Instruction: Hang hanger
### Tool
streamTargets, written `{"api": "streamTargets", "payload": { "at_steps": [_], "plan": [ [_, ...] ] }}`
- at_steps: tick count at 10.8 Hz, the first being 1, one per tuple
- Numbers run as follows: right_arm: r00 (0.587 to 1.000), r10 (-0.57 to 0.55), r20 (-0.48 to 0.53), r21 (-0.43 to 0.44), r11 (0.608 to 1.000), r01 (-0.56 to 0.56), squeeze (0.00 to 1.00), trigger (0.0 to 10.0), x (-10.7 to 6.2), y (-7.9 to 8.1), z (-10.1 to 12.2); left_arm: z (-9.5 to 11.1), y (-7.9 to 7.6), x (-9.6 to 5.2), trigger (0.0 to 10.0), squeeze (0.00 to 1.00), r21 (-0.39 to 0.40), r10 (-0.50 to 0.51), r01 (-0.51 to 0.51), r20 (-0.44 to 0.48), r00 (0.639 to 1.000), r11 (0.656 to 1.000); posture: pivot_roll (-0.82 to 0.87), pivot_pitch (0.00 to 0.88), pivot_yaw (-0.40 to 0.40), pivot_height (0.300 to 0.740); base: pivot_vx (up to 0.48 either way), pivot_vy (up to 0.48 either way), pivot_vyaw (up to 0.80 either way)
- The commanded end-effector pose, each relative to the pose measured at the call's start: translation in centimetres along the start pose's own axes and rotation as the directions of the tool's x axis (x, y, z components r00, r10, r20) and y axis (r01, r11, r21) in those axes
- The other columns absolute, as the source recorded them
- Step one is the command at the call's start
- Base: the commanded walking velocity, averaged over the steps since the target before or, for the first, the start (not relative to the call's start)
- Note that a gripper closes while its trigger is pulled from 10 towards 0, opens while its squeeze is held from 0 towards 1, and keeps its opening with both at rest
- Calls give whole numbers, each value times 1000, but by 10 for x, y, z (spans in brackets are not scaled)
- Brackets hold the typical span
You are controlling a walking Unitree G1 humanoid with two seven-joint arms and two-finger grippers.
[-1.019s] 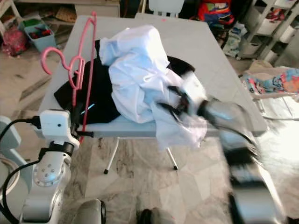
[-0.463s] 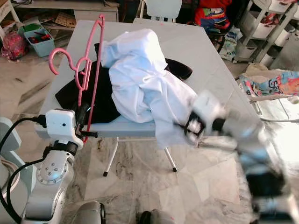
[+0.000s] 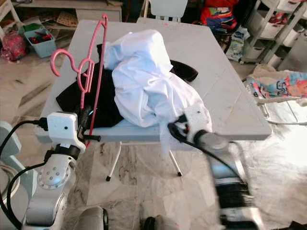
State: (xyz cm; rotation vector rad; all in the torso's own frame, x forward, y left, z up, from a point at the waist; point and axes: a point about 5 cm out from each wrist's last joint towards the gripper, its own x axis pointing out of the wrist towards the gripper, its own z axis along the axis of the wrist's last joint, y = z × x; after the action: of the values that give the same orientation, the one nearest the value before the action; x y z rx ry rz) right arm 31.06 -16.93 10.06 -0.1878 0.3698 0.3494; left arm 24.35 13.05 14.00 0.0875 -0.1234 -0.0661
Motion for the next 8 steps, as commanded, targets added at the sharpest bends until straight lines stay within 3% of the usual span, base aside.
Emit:
{"api": "streamTargets", "payload": {
  "at_steps": [1,3,5,6,8],
  "plan": [
    [999,-47,-26,22,999,48,0,0,2,-7,-3,2,-2,2,10000,0,-6,-12,12,9,1000,1000,62,63,-77,740,0,0,0],
    [997,-83,-10,40,996,83,0,0,11,-11,2,2,-3,1,10000,0,-8,-8,8,7,1000,1000,75,52,-86,740,0,0,0],
    [999,-44,-15,-36,998,43,0,0,22,-16,7,2,-5,1,10000,0,-11,-6,6,8,1000,1000,81,55,-95,740,0,0,0],
    [997,-77,7,-86,993,77,0,0,31,-27,21,1,-5,1,10000,0,-12,-3,4,8,1000,1000,85,53,-106,740,0,0,0],
    [975,-199,100,-45,978,204,0,0,45,-48,66,2,-5,0,10000,0,-14,7,-7,9,1000,1000,97,53,-118,740,0,0,0]
  ]
}}
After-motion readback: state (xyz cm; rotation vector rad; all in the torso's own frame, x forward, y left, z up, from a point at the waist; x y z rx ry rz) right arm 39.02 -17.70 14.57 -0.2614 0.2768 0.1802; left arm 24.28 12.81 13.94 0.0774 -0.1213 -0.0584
